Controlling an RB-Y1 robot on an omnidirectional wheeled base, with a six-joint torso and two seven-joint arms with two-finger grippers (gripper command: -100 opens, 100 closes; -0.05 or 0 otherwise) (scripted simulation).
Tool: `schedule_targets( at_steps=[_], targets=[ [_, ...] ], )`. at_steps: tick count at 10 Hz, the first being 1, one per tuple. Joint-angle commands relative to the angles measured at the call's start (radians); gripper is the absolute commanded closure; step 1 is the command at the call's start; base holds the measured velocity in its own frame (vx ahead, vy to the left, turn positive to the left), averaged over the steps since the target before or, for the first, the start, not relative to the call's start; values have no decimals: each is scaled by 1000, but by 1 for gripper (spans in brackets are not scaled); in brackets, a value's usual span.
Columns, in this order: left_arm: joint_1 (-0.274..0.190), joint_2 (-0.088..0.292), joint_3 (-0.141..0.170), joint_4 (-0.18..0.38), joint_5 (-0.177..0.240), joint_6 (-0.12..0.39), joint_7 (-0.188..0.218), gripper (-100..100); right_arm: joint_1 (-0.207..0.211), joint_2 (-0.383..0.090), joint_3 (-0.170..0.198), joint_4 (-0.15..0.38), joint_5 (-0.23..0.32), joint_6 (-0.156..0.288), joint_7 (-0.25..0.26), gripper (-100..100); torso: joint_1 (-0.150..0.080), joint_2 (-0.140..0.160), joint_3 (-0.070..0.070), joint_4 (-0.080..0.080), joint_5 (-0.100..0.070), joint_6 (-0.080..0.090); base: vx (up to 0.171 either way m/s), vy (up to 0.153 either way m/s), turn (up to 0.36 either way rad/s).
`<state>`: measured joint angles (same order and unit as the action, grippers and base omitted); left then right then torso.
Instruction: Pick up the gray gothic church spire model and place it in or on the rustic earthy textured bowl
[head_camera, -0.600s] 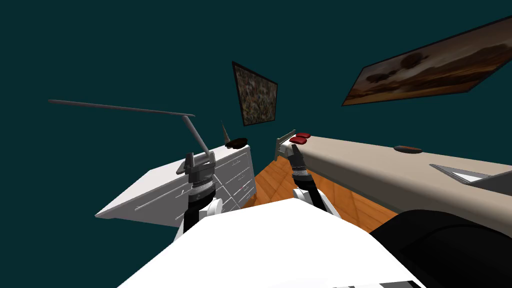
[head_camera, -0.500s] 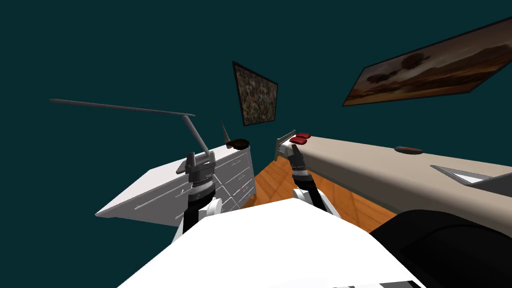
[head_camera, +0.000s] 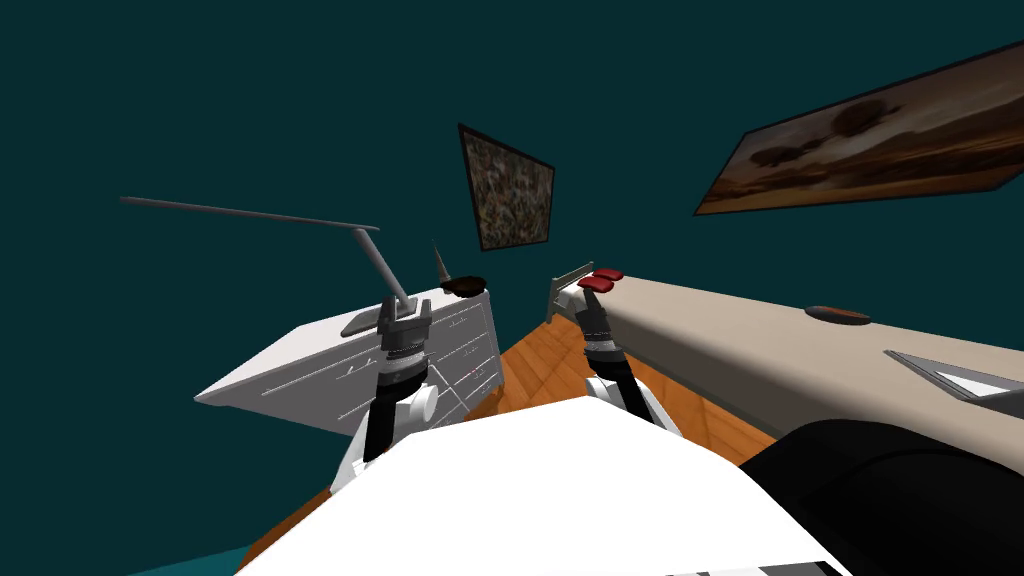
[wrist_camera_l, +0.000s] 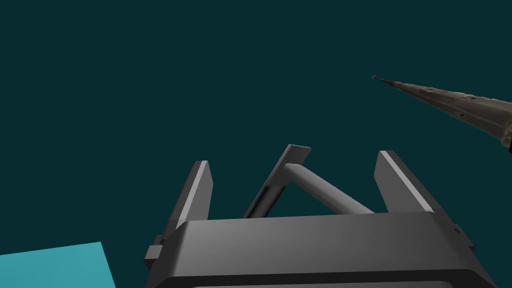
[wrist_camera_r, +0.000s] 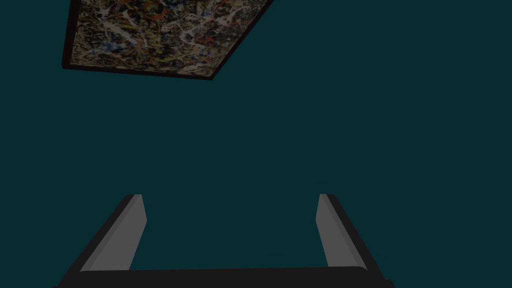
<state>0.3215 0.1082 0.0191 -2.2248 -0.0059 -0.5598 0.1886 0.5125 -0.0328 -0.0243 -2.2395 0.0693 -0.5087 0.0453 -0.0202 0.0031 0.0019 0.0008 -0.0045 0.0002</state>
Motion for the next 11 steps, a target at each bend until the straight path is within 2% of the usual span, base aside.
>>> schedule_targets(
  at_steps=[1, 3, 4, 5, 6, 7, 8, 9, 10, 11],
  targets=[
    [-36, 11, 12, 9, 5, 14, 4, -100, 0, 0, 0, 0, 0, 0, 0, 0, 0, 0, 0, 0, 0, 0, -38, -199, 39],
    [-106, 38, 54, 54, 22, 53, 17, -100, 0, 0, 0, 0, 0, 0, 0, 0, 8, 0, 0, 0, 2, 0, -63, -207, 106],
    [-129, 38, 54, 54, 22, 53, 17, -100, 0, 0, 0, 0, 0, 0, 0, 0, 4, 0, 0, 0, 1, 0, -52, -193, 83],
    [-164, 48, 77, 81, 32, 76, 26, -100, 0, 0, 0, 0, 0, 0, 0, 0, 7, -1, 0, 0, 1, 0, -89, -172, 65],
    [-180, 48, 77, 81, 32, 76, 26, -100, 0, 0, 0, 0, 0, 0, 0, 0, 8, 1, 0, 0, 2, 0, -55, -165, 61],
    [-219, 56, 102, 110, 41, 101, 36, -100, 0, 0, 0, 0, 0, 0, 0, 0, 9, -1, 0, 0, 2, 0, -37, -191, 140],
    [-235, 56, 102, 110, 41, 101, 36, -100, 0, 0, 0, 0, 0, 0, 0, 0, 8, -2, -1, 0, 2, 0, -36, -153, 71],
    [-271, 63, 127, 143, 51, 129, 48, -100, 0, 0, 0, 0, 0, 0, 0, 0, 9, -2, -1, -1, 2, 0, -56, -178, 106],
    [-292, 63, 127, 143, 51, 129, 48, -100, 0, 0, 0, 0, 0, 0, 0, 0, 8, -2, -1, 0, 2, 0, -56, -157, 76],
    [-326, 67, 153, 178, 60, 159, 61, -100, 0, 0, 0, 0, 0, 0, 0, 0, 9, -2, -1, 0, 2, 0, -58, -195, 121]
  ],
)
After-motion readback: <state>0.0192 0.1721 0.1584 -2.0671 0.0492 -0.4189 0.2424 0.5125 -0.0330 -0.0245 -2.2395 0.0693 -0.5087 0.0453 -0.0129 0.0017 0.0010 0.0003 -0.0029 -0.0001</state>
